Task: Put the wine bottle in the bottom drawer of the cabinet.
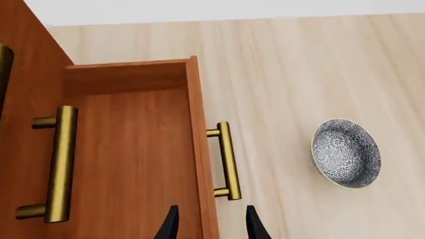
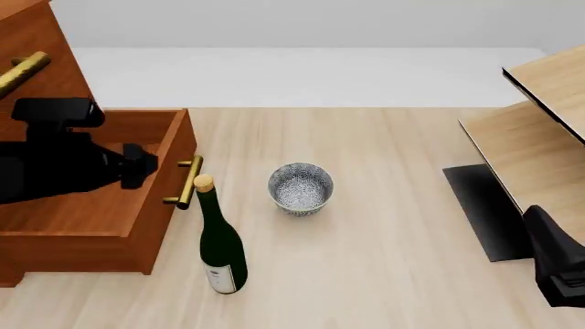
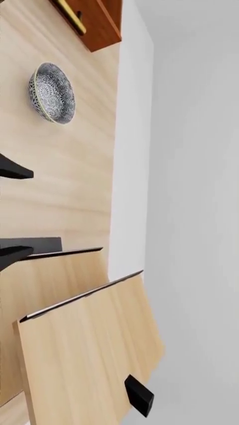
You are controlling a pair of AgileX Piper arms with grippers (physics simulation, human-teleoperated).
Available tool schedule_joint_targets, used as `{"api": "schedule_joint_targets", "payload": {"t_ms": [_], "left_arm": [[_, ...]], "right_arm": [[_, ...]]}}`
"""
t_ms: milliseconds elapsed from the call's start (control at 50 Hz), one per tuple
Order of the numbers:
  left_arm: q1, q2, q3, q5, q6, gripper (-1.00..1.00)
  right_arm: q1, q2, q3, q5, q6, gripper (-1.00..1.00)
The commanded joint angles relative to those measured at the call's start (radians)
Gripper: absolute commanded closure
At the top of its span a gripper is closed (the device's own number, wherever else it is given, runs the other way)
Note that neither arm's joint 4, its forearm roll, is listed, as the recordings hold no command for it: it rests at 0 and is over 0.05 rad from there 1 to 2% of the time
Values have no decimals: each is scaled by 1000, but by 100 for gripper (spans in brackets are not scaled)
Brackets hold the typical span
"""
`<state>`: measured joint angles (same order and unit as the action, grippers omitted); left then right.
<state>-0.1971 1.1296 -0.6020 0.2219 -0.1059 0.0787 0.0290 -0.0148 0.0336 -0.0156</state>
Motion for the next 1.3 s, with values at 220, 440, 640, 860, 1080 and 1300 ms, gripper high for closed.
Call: {"api": "schedule_joint_targets", "payload": {"t_ms": [220, 440, 640, 860, 1080, 1300], "left_arm": [[-11, 87, 109, -149, -29, -100], [-21, 116, 142, -196, -37, -100], [-27, 128, 153, -213, -36, -100], [-40, 149, 180, -250, -47, -100], [-51, 163, 193, -279, -77, -100], [-63, 164, 187, -286, -101, -100]], "right_arm": [[4, 2, 4, 3, -1, -100], [7, 6, 6, 1, -3, -100], [8, 5, 6, 3, -3, -100], [12, 13, 10, 0, -8, -100], [15, 16, 11, -1, -8, -100], [16, 15, 11, 1, -8, -100]]}}
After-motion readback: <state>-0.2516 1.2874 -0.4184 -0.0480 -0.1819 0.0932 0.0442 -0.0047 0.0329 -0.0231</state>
